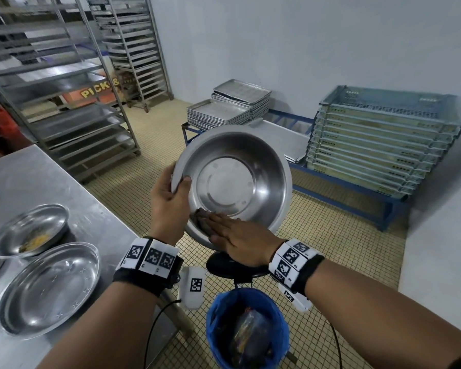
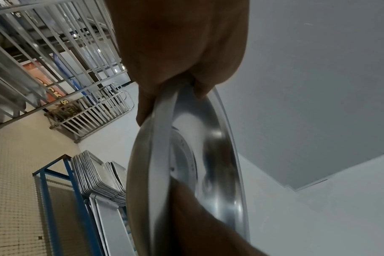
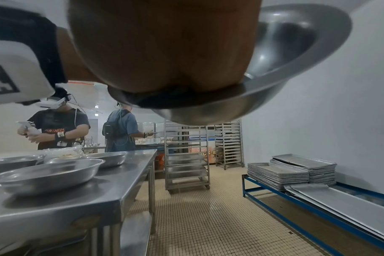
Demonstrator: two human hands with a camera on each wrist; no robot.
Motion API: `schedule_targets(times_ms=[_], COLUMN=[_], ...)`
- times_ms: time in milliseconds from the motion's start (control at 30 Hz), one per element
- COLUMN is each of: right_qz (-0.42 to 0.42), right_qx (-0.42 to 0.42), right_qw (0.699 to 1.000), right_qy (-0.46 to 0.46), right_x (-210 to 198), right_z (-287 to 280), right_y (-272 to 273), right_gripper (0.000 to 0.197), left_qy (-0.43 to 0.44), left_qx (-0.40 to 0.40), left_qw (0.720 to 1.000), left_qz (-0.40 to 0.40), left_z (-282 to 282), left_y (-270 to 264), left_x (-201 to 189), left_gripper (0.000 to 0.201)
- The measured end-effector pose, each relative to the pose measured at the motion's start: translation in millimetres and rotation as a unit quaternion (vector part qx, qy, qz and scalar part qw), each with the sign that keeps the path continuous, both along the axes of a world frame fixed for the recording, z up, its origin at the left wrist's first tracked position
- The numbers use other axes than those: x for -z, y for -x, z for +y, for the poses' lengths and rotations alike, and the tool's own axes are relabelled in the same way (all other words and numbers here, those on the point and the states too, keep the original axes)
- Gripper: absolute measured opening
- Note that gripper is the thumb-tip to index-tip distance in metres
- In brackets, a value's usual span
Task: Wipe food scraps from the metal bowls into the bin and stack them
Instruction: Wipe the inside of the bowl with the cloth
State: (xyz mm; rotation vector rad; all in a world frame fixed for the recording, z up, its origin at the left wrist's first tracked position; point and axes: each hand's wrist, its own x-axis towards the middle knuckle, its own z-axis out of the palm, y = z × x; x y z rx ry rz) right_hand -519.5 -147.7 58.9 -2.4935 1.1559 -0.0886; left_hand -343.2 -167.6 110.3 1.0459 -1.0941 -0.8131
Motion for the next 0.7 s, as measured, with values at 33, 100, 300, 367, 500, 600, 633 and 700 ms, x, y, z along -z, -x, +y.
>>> schedule_targets(times_ms=[33,100,300,367,500,600,633,700], right_qz=[0.014,0.035,0.118,0.165,0.214,0.256,0.262,0.253], right_qx=[0.006,0.011,0.026,0.050,0.109,0.145,0.157,0.172], right_qw=[1.000,0.999,0.985,0.972,0.953,0.931,0.924,0.913], right_qy=[0.006,0.024,0.122,0.162,0.185,0.214,0.231,0.268], right_x=[-1.2,-5.2,11.8,17.9,13.6,2.7,-0.9,-8.0], right_z=[3.1,8.0,-6.4,-15.5,-30.0,-39.7,-42.5,-47.8], right_y=[2.8,7.6,27.3,34.0,45.9,50.8,51.9,53.9], right_gripper=[0.055,0.053,0.056,0.067,0.088,0.068,0.065,0.065], left_qy=[-0.002,-0.001,0.004,0.009,0.002,0.002,0.003,0.005], left_qx=[-0.005,-0.005,0.002,0.011,0.021,0.027,0.029,0.030], left_qw=[1.000,1.000,0.997,0.994,0.990,0.990,0.990,0.990], left_qz=[-0.003,-0.013,-0.082,-0.110,-0.136,-0.139,-0.138,-0.135], left_z=[-0.2,0.6,1.9,1.5,2.0,4.8,6.0,8.2], left_y=[-1.7,-5.3,-12.4,-14.5,-13.5,-11.2,-10.5,-9.0], left_x=[0.1,0.0,-3.9,-5.7,-7.0,-8.0,-8.0,-8.0], left_gripper=[0.027,0.026,0.031,0.033,0.036,0.034,0.033,0.033])
